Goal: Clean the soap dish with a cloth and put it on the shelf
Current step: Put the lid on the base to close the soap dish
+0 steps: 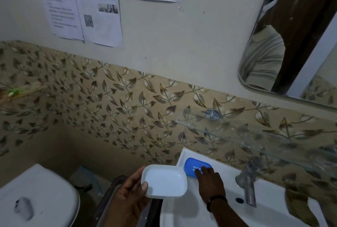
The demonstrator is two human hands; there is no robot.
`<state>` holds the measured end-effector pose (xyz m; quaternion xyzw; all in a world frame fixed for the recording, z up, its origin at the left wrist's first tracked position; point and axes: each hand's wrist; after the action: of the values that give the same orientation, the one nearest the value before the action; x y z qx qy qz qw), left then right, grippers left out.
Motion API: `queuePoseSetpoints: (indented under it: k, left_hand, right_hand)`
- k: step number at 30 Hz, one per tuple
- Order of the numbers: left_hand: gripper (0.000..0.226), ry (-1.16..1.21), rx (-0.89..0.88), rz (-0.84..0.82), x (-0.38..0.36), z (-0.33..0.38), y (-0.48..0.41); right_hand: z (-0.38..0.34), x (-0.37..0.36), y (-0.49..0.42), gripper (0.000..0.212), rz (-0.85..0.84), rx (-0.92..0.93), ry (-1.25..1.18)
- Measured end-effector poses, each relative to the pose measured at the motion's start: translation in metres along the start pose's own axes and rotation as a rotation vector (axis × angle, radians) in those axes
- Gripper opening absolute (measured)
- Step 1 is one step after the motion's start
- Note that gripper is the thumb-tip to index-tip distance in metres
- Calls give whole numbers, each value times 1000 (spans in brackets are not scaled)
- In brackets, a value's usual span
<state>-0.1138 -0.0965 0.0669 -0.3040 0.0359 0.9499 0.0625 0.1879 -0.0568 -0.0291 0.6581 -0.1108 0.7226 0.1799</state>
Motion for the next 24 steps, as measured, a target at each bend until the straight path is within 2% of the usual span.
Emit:
queuePoseSetpoints:
  k: [3, 6, 8, 11, 14, 20, 24]
  left_hand:
    - [43, -4, 21, 48, 3, -1, 0]
    - [43, 2, 31, 79, 3, -2, -1]
    - [39, -2, 23, 65, 0, -4, -2]
    - [30, -13, 6, 44, -5, -5, -4]
    - [32, -30, -12, 37, -11, -10, -7]
    - [30, 0, 32, -22, -24, -22, -7]
    - [34, 21, 73, -73, -34, -25, -5]
  right_hand:
    - [0, 7, 0, 55, 9, 7, 26]
    - [2, 29, 5, 50, 124, 15, -91]
    - [4, 47, 14, 47, 262, 57, -347]
    - [7, 79, 34, 38, 448, 105, -867]
    - [8, 122, 57, 29, 548, 194, -1112]
    - [4, 167, 91, 25, 534, 220, -1227]
    - [-1, 167, 101, 21, 371, 194, -1131]
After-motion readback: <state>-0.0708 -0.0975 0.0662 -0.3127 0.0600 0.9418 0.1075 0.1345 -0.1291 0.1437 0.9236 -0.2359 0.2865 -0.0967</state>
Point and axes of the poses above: each hand's wrist, its own y-axis away from the middle knuckle, its own x-axis out of the back of the hand, z = x × y, and after that the axes turned 12 degrees about -x, right-handed
